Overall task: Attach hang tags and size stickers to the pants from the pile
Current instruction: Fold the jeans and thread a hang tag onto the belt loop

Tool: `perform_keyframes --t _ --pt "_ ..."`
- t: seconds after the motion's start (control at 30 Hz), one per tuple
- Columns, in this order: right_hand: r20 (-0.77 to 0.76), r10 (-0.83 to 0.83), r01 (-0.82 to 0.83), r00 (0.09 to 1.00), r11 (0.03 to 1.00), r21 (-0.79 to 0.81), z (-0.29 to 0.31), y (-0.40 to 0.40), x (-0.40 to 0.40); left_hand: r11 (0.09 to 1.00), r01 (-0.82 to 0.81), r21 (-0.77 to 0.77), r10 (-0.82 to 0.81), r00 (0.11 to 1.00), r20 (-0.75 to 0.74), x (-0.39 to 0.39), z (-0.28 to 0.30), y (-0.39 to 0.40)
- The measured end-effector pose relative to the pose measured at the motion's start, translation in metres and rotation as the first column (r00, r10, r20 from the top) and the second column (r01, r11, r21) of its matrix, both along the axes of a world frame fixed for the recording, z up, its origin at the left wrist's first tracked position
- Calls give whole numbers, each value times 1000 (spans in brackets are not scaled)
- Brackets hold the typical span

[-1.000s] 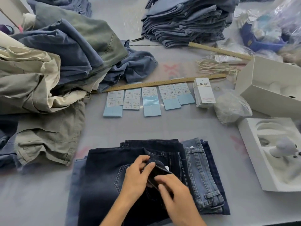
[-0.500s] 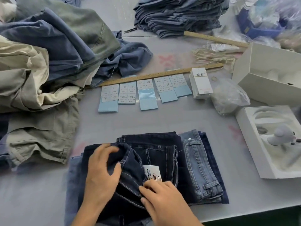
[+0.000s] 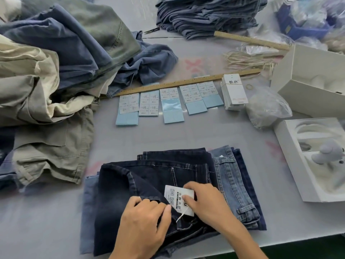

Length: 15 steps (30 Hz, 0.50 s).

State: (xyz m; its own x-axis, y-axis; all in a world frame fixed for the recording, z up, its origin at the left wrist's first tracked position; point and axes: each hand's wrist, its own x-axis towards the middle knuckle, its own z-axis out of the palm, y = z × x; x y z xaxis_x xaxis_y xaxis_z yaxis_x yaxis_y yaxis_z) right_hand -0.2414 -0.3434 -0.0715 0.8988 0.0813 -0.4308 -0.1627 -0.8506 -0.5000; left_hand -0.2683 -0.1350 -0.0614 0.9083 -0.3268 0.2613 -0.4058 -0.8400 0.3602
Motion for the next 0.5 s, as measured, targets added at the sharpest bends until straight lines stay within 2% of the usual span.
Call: perform_keyframes --t 0.07,0.13,0.17,0.27,0.33,0.4,0.47,0.5 --pt "-27 -149 151 989 954 259 2 -1 4 1000 -1 -25 2 1000 28 -4 0 -1" --pt "-72 -310 305 948 824 478 5 -8 2 998 -30 -52 31 999 30 -4 3 -3" --pt "-113 -348 352 931 767 537 7 -10 -1 997 -50 -63 51 998 27 -3 5 -4" --pt "-161 -358 383 920 728 569 9 -12 -12 988 -104 -112 100 994 -42 0 11 -6" --pt "-187 -381 411 905 677 611 10 -13 -15 973 -175 -148 145 971 -190 4 13 -5" --pt "-213 -404 431 890 591 682 15 -12 -15 960 -254 -116 195 907 -374 11 12 -4" --pt "-223 -408 426 886 523 738 20 -12 -14 955 -235 -181 126 873 -470 20 10 -2" --pt "-211 -394 407 895 520 751 21 -12 -13 934 -220 -282 58 871 -489 24 10 0"
